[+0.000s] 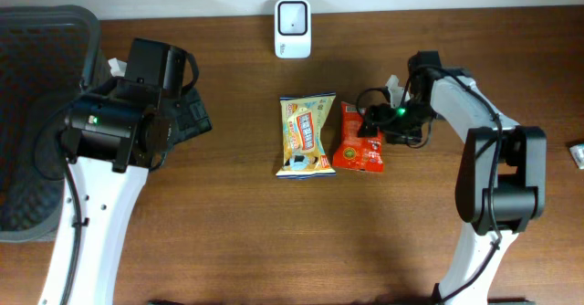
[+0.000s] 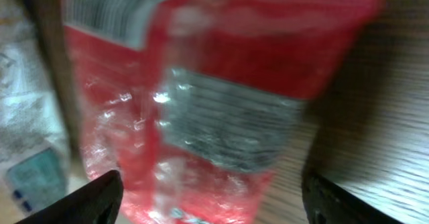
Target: Scan the item barcode
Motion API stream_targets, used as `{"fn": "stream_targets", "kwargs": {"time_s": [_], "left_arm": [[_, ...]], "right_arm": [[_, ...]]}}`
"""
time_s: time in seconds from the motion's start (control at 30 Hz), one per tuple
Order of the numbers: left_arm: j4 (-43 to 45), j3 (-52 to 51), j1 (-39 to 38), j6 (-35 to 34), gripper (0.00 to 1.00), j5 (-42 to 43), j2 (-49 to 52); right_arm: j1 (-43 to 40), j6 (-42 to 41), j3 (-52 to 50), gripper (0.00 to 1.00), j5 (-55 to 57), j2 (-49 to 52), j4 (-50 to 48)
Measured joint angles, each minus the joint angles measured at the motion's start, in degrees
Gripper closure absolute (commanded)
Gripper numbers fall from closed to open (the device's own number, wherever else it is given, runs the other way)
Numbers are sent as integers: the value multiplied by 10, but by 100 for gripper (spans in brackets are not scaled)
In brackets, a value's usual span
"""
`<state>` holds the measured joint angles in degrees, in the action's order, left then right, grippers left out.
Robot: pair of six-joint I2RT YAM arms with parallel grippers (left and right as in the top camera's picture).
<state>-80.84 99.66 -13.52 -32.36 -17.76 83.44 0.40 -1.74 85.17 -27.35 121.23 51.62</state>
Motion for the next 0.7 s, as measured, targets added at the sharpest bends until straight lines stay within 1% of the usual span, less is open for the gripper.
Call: {"fn": "stream_targets", "kwargs": {"time_s": [0.03, 0.07, 0.1, 0.13, 0.17, 0.2, 0.27, 0.33, 0.4, 0.47, 0.5, 0.57, 0.6, 0.63, 0.7], "left_arm": [[0, 0, 0, 0, 1, 0, 0], [0, 0, 0, 0, 1, 0, 0], [0, 0, 0, 0, 1, 0, 0], [0, 0, 0, 0, 1, 0, 0], [0, 0, 0, 0, 1, 0, 0], [0, 0, 0, 0, 1, 0, 0], [0, 0, 0, 0, 1, 0, 0], [0, 0, 0, 0, 1, 0, 0], [0, 0, 0, 0, 1, 0, 0], [-1, 0, 0, 0, 1, 0, 0], [0, 0, 0, 0, 1, 0, 0], [0, 0, 0, 0, 1, 0, 0], [0, 0, 0, 0, 1, 0, 0], [0, 0, 0, 0, 1, 0, 0], [0, 0, 0, 0, 1, 0, 0]], "right_arm": [[0, -1, -13, 41, -22, -3, -21], [0, -1, -21, 67, -38, -3, -36], [0, -3, -29, 76, -50, -3, -42], [0, -2, -32, 89, -53, -3, -44], [0, -3, -33, 94, -62, -3, -43], [0, -3, -32, 96, -66, -3, -42], [-1, -4, -16, 96, -78, -2, -28], [-1, -5, 19, 96, -63, 2, 22], [-1, -7, 83, 96, -20, 9, 85], [0, -21, 173, 96, 70, 12, 161], [1, -42, 217, 96, 132, 12, 197], [4, -86, 270, 96, 237, 12, 243], [8, -115, 285, 96, 297, 12, 258], [17, -155, 288, 96, 380, 12, 271], [33, -198, 284, 96, 466, 12, 280]]}}
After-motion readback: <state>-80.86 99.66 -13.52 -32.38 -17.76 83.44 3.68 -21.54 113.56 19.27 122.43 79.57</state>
